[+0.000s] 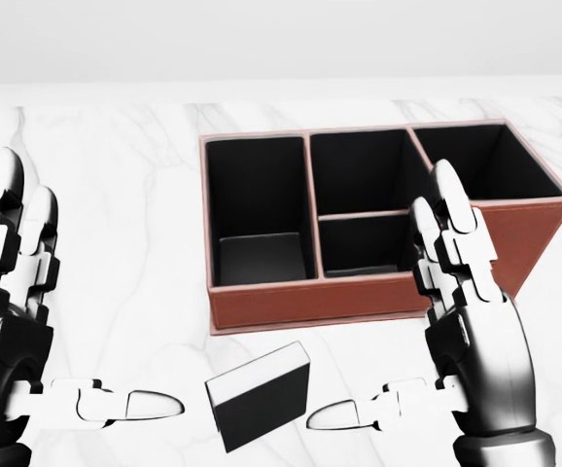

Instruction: Pick up the book and place it in the caddy.

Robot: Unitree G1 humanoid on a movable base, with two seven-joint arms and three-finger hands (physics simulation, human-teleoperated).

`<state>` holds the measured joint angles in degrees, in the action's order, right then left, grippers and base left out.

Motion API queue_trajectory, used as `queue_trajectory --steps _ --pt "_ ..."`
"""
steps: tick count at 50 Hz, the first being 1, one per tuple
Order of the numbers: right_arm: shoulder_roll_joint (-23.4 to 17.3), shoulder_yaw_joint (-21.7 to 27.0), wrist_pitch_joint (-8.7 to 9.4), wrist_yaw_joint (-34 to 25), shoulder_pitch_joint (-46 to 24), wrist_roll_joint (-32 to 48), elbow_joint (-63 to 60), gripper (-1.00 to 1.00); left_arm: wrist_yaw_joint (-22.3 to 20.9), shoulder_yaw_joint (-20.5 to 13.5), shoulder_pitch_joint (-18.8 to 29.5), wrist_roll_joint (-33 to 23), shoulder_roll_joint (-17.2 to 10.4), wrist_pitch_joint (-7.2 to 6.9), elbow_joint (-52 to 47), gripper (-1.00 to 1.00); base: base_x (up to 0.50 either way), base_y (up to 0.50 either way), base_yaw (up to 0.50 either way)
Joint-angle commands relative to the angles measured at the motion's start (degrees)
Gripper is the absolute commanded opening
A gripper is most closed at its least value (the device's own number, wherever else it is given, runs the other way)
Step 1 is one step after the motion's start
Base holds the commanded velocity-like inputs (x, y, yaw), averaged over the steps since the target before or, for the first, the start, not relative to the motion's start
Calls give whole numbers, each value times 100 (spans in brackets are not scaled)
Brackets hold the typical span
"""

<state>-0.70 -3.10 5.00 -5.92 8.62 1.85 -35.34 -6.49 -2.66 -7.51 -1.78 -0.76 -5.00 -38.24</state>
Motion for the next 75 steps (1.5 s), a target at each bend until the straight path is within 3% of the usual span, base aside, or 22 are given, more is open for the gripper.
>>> queue_trajectory --steps 1,18,51,75 --pt "-10 -1 0 -60 19 -46 -78 100 6 25 16 -13 1 0 19 100 50 0 0" --pt "9 49 0 -27 -67 -42 44 100 11 31 24 -13 -1 0 11 100 47 0 0" --pt "-20 -69 0 39 -20 267 -176 100 -63 -170 20 24 -22 0 -87 100 0 0 0" --pt "-87 -177 0 -259 -611 1037 -616 100 -357 -602 32 87 -66 0 -375 100 0 0 0"
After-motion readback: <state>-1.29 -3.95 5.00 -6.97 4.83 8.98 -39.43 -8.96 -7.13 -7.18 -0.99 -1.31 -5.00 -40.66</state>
